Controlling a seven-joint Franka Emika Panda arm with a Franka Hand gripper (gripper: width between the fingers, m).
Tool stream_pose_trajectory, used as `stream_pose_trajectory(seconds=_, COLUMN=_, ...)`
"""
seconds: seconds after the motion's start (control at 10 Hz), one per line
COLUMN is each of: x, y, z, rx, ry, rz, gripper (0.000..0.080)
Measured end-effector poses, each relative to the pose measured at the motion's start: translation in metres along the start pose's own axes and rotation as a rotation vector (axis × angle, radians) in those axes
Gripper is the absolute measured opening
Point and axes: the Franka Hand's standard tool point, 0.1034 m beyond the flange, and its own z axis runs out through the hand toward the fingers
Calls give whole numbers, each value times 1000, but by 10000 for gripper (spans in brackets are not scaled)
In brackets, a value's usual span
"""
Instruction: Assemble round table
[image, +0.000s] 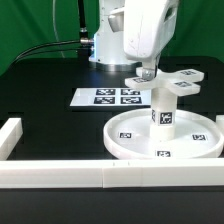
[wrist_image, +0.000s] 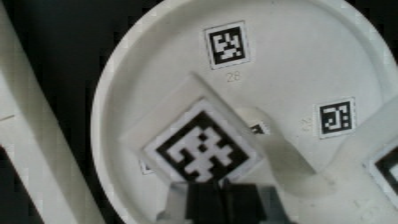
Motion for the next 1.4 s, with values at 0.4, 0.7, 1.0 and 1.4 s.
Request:
stream_pose_trajectory(seconds=0.4, x=4, y=-1, z=-2, rx=-3, ry=2, rz=51, gripper=387)
stream_pose_trajectory(seconds=0.7, x=6, y=-1, z=-1, rx=-4, ry=3, rz=47, gripper=627)
stream_pose_trajectory(seconds=1.0, x=8, y=2, z=-2, rx=-34, ry=3, rz=-6, gripper=648)
stream_pose_trajectory(seconds=1.4, x=7, y=2, z=-1, rx=-33, ry=3, rz=-1, gripper=649)
